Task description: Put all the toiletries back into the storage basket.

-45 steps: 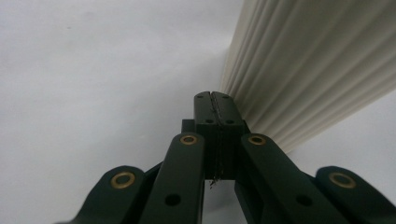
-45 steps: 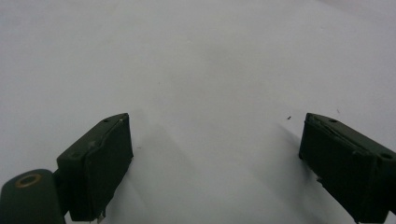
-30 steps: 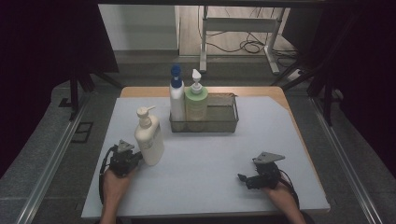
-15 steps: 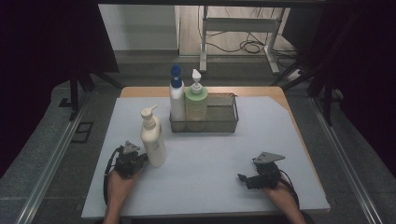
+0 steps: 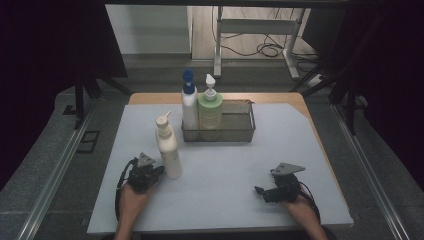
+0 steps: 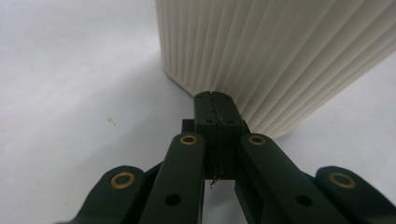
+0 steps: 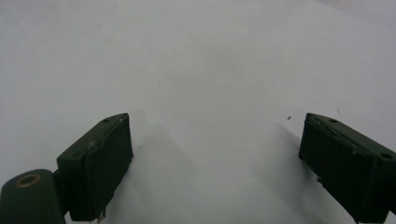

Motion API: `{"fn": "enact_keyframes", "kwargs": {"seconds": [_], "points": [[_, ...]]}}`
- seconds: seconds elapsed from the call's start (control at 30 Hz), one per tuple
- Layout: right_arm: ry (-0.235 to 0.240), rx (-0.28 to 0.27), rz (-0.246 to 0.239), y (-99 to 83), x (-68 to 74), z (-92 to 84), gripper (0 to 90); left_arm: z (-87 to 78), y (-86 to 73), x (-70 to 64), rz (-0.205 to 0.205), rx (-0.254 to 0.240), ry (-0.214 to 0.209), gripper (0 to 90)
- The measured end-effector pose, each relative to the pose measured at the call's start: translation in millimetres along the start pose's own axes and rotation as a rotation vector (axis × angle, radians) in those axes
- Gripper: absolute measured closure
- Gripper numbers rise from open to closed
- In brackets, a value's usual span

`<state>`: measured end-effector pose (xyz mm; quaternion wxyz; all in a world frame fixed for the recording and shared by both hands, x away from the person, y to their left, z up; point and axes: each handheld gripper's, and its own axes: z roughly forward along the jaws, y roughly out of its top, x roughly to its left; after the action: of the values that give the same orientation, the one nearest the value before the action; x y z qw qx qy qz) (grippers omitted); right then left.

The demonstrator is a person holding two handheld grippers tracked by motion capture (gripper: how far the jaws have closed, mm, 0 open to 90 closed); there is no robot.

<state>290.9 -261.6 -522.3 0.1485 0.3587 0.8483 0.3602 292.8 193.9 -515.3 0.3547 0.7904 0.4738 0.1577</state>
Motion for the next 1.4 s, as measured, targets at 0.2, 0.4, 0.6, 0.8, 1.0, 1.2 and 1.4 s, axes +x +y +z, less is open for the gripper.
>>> {"fn": "enact_keyframes", "kwargs": {"seconds": [0.2, 0.4, 0.6, 0.8, 1.0, 1.2, 1.4], "points": [[0.000, 0.000, -0.002, 0.0, -0.1, 0.0, 9.2, 2.6, 2.1, -8.4, 0.029, 0.008, -0.012, 89.4], [0.000, 0.000, -0.001, 0.0, -0.1, 0.0, 9.2, 5.6, 4.5, -16.9, 0.048, 0.009, -0.028, 89.4], [0.001, 0.000, -0.002, 0.0, -0.2, 0.0, 9.2, 8.3, 7.0, -23.7, 0.057, 0.014, -0.054, 89.4], [0.001, 0.000, -0.002, 0.0, -0.2, 0.0, 9.2, 11.7, 9.3, -31.4, 0.078, 0.020, -0.052, 89.5], [0.000, -0.001, -0.001, 0.0, -0.1, 0.1, 9.2, 17.0, 11.6, -39.8, 0.098, 0.028, -0.055, 89.4], [0.000, -0.001, -0.001, -0.1, -0.2, 0.0, 9.2, 16.8, 13.1, -41.2, 0.104, 0.024, -0.057, 89.4], [0.000, 0.000, -0.001, 0.0, -0.1, -0.1, 9.3, 5.5, 9.1, -38.0, 0.092, -0.003, -0.042, 89.4]]}}
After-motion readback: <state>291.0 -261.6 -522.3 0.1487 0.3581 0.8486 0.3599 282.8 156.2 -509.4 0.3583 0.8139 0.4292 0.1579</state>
